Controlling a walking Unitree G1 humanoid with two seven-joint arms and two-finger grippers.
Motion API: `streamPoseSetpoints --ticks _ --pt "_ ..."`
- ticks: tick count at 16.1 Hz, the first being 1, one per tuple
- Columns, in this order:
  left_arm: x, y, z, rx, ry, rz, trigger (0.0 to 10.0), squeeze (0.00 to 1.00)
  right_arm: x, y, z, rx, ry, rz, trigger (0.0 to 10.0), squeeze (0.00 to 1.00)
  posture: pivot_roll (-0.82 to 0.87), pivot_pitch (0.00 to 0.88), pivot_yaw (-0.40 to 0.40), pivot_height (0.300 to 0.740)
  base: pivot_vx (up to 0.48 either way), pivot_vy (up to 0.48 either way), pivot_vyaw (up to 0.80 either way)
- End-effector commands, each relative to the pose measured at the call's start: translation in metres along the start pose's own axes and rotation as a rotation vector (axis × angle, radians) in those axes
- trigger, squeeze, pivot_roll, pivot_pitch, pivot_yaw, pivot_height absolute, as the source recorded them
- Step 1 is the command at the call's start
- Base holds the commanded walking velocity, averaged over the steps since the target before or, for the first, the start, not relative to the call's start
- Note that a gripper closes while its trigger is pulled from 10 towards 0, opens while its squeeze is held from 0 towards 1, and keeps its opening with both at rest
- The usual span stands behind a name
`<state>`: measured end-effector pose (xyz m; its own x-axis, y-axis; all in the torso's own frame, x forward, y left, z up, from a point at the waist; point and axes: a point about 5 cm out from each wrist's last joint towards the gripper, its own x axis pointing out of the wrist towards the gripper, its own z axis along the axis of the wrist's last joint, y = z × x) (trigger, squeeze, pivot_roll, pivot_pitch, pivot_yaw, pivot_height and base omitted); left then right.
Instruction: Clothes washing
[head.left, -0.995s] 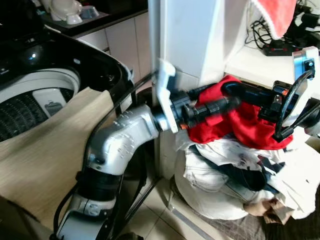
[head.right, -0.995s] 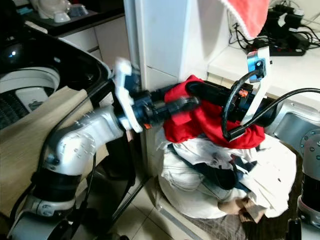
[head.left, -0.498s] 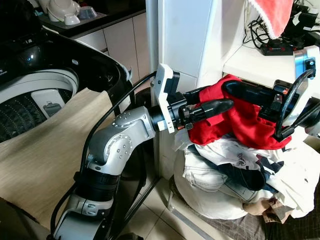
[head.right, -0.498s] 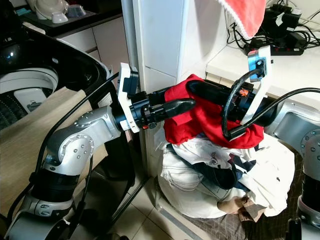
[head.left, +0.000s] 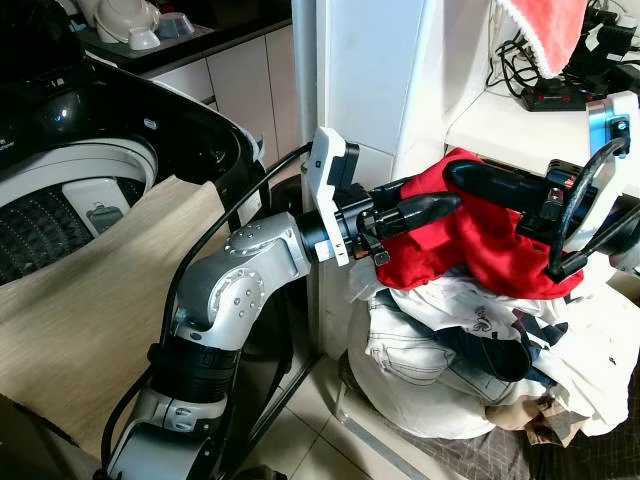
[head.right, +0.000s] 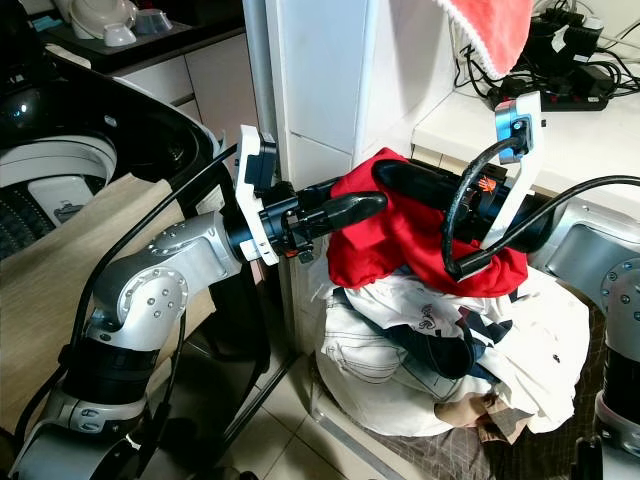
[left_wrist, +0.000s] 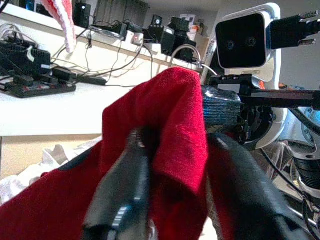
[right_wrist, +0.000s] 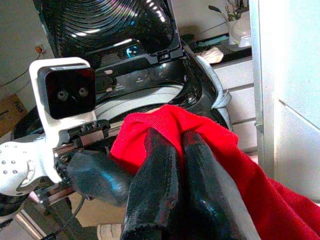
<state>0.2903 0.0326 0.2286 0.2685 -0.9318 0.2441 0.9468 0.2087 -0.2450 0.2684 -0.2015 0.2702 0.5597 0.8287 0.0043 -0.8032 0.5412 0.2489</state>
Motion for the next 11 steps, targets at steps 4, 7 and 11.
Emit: streamPoseSetpoints --ticks 4,7,11 --pt "-0.0006 0.0014 0.0014 -0.002 -0.012 0.005 0.0 0.0 0.0025 0.0059 0.0049 -0.033 -0.01 0.021 0.0 0.0 -0.17 0.0 0.062 0.74 0.0 0.0 0.0" --pt "-0.0007 0.0023 0.003 -0.002 -0.02 0.011 0.0 0.0 0.0023 0.0041 0.0044 -0.036 -0.007 0.002 0.0 0.0 -0.17 0.0 0.062 0.74 0.0 0.0 0.0" --pt "0.0 0.0052 0.0061 0.004 -0.037 0.031 0.0 0.0 0.0022 0.0054 0.0051 -0.045 -0.013 0.012 0.0 0.0 -0.17 0.0 0.062 0.74 0.0 0.0 0.0"
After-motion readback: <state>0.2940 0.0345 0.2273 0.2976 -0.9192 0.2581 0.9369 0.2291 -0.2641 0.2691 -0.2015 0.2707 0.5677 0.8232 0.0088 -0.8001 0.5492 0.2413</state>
